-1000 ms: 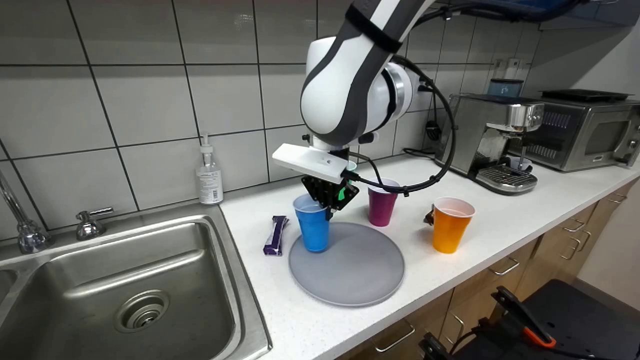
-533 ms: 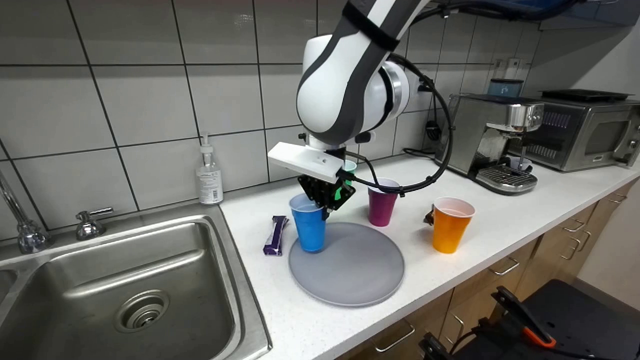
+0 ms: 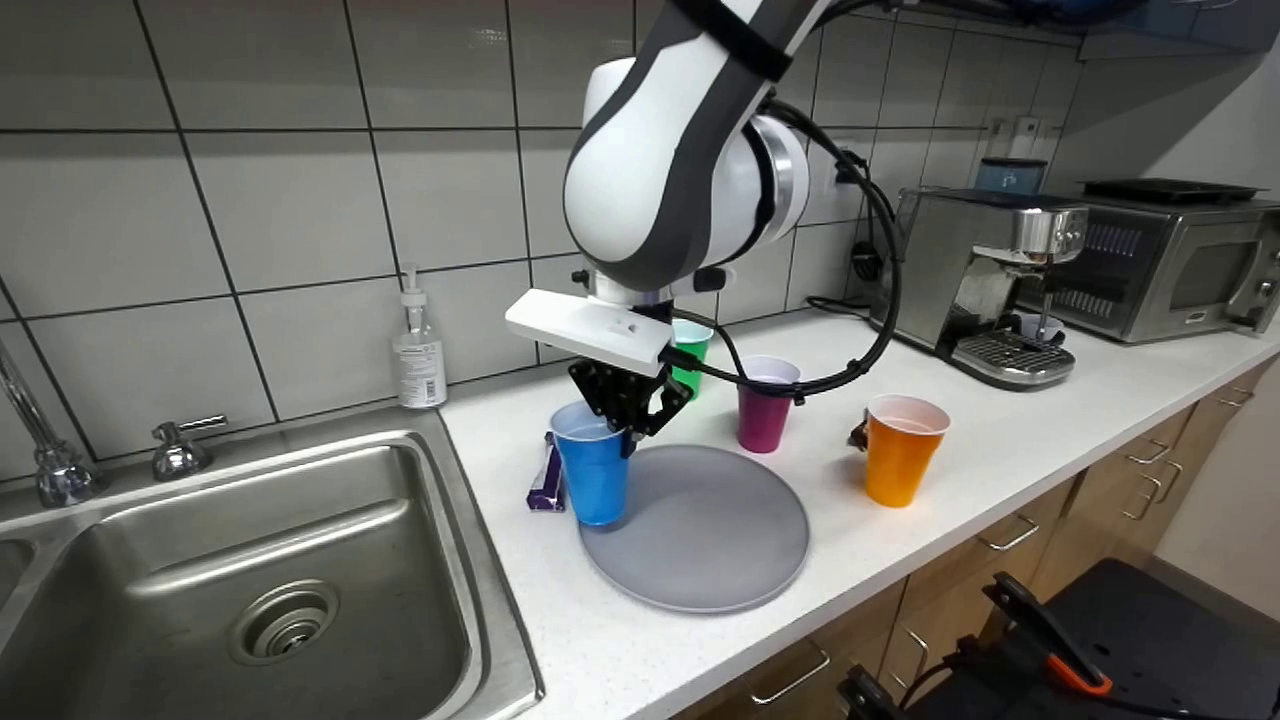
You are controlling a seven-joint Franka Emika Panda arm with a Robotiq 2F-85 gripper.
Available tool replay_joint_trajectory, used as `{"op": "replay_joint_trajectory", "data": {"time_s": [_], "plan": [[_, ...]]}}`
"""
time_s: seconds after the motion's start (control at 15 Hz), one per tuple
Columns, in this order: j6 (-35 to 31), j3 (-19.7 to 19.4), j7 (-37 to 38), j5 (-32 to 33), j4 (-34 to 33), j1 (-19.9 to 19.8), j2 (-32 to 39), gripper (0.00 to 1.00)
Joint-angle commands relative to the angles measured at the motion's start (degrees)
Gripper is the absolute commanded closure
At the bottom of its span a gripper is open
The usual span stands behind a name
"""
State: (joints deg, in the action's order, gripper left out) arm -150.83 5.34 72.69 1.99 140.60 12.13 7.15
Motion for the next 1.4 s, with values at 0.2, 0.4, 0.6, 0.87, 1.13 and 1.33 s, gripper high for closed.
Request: {"op": "replay_joint_trajectory", "data": {"time_s": [0.2,0.4,0.6,0.87,1.13,1.33], "plan": [[2.12,0.75,-2.84,-1.40,2.94,-0.60,-2.67,0.99],[2.31,0.73,-2.88,-1.07,3.05,-0.51,-1.99,0.99],[2.47,0.76,-3.17,-1.09,3.40,-0.50,-2.09,0.99],[2.50,0.51,-2.57,0.10,3.52,-0.36,-2.21,0.70],[2.65,0.53,-2.67,-0.08,3.22,-0.42,-2.27,0.42],[3.38,0.81,-4.54,-1.10,2.83,-0.62,-2.45,0.19]]}}
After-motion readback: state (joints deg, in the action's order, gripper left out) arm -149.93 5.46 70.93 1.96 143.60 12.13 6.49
